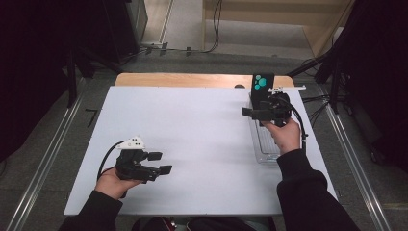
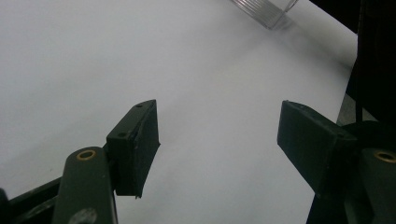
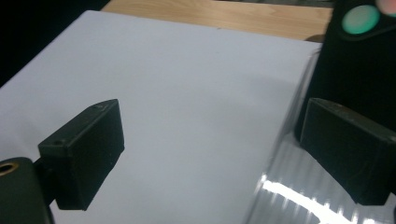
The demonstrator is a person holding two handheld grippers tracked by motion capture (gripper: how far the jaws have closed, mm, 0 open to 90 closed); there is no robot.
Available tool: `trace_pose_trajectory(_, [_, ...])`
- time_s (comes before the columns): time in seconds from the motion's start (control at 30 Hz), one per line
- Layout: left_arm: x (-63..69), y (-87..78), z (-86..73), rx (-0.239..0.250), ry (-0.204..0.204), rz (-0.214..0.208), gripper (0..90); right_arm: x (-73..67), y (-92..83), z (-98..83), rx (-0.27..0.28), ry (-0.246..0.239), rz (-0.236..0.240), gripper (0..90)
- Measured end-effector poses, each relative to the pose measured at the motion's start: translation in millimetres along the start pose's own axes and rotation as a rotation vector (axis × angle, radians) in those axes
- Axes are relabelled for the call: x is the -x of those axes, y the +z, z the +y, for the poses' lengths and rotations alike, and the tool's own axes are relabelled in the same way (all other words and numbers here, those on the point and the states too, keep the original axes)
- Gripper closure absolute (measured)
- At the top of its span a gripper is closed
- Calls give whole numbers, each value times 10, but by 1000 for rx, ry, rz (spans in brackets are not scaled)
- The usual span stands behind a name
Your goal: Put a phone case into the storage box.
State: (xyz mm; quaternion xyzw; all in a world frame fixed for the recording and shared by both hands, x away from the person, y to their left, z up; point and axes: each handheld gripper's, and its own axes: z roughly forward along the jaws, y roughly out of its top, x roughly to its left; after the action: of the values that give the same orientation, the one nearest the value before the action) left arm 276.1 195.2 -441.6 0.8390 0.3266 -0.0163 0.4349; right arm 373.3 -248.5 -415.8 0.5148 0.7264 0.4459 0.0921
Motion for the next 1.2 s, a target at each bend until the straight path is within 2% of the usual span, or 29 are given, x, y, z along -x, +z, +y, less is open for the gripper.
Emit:
trace_pose_trajectory(0.13, [-17, -17, -14, 4, -1, 4, 298, -135, -44, -100, -13, -31, 46, 49])
trace_pose_trajectory(0.23, [-31, -39, -19, 8, -5, 0, 298, -217, -87, -161, -21, -52, 66, 126])
trace_pose_trajectory(0.63, [-45, -77, -55, 7, -16, -2, 298, -425, -193, -455, -82, -146, 173, 133])
trace_pose_trajectory(0.73, [-49, -84, -66, 8, -21, -3, 298, -473, -207, -522, -105, -173, 182, 176])
trace_pose_trajectory(0.9, [-52, -100, -86, 10, -23, -4, 298, -551, -251, -626, -114, -209, 198, 192])
trace_pose_trajectory(1.07, [-52, -115, -105, 7, -33, -3, 297, -568, -303, -754, -124, -227, 233, 222])
trace_pose_trajectory(1.2, [-48, -126, -125, 8, -34, -1, 298, -579, -352, -864, -137, -272, 243, 232])
